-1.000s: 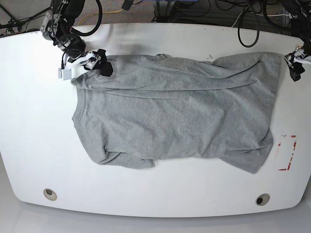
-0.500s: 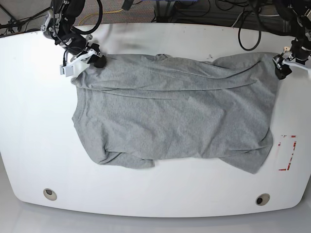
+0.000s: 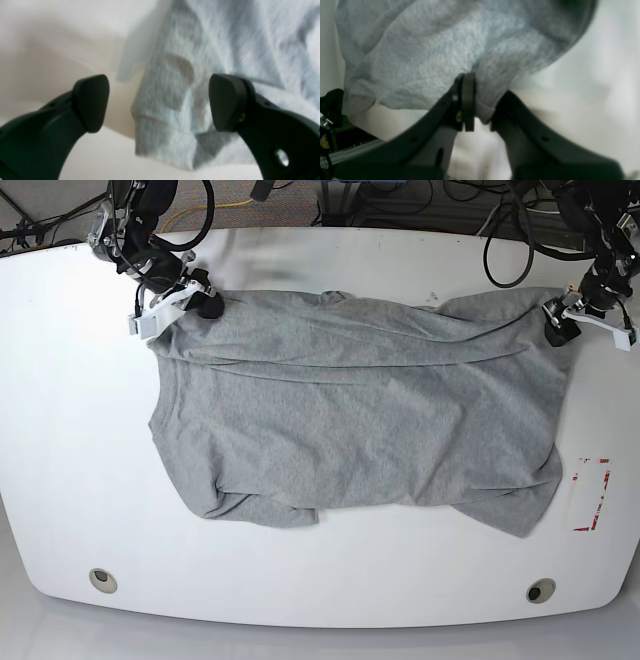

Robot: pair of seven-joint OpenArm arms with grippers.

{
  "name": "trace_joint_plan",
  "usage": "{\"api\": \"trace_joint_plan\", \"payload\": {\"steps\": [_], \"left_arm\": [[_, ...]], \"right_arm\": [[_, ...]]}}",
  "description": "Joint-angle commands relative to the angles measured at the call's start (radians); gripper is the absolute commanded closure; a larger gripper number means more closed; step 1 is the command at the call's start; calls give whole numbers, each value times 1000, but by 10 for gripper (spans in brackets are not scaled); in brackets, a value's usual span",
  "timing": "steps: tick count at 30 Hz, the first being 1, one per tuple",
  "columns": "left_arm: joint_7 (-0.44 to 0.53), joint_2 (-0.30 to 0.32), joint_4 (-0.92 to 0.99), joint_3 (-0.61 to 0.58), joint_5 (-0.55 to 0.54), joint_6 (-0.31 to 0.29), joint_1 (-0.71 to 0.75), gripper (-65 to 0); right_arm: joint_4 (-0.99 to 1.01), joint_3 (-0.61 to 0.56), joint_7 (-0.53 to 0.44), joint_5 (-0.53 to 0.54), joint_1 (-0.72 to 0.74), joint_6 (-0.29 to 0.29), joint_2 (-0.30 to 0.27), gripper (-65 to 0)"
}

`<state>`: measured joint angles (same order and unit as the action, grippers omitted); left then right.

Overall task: Fold the T-shirt properly
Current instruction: 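Regrasp the shirt edge with both grippers, then lift the shirt with both grippers and swing it over the table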

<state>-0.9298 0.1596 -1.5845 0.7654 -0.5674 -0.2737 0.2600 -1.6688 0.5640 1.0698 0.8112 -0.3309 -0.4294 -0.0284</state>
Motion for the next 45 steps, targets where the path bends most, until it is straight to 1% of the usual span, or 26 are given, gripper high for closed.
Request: {"api": "trace_joint_plan", "payload": {"steps": [1,2,4,5,6,7,9,10,11,16,18,23,25,28,30,36,38,40,43,45], "left_arm": [[1,13,6,-30,-9,-5,0,-576],[1,13,6,-34,-9,-5,0,-558],[1,13,14,-36,-9,-5,0,-451],[1,13,20,-37,-7,-5,0,-388],[1,13,34,-39,-9,-5,0,-310],[1,13,46,-39,-9,-5,-3,-233],[1,13,65,-40,-10,-5,-14,-108],[1,13,74,-40,-9,-5,-18,-35],[1,13,75,-40,-9,-5,-20,0],[1,36,23,-36,-10,-5,-18,0],[1,51,-37,-37,-10,-5,-14,0],[1,93,-241,-39,-7,-5,51,0],[1,113,-308,-45,8,-5,69,0],[1,145,-363,-97,54,-5,86,0],[1,154,-379,-129,76,-5,95,0],[5,148,-380,-225,125,-5,95,0],[27,146,-380,-266,146,-5,91,0],[53,146,-382,-297,152,-5,84,0],[104,153,-380,-378,163,-2,43,0],[102,154,-380,-436,214,-2,2,0]], "right_arm": [[-20,3,-9,15,3,-7,-5,-71],[-20,3,-9,15,2,-7,-5,-70],[-20,4,-9,15,0,-7,-5,-41],[-20,4,-9,15,0,-7,-5,-14],[-20,4,-9,15,2,-7,-5,0],[-20,4,-9,15,2,-7,-5,0],[-20,4,-9,15,2,-7,-5,0],[-20,4,-9,15,2,-7,-5,0],[-20,4,-9,15,2,-7,-5,0],[-60,6,-10,17,-4,-7,-3,0],[-106,17,-10,17,-21,-7,-3,0],[-239,64,-10,17,-78,-7,0,0],[-274,84,-10,17,-96,-7,0,0],[-299,101,-10,17,-126,-7,-1,0],[-301,112,-10,17,-144,-7,-5,0],[-301,118,-10,15,-155,-7,-6,0],[-301,113,-10,15,-145,-7,-11,0],[-301,110,-10,15,-115,-7,-21,0],[-291,110,-10,6,-43,-7,-43,0],[-267,109,-10,6,5,-7,-78,0]]}}
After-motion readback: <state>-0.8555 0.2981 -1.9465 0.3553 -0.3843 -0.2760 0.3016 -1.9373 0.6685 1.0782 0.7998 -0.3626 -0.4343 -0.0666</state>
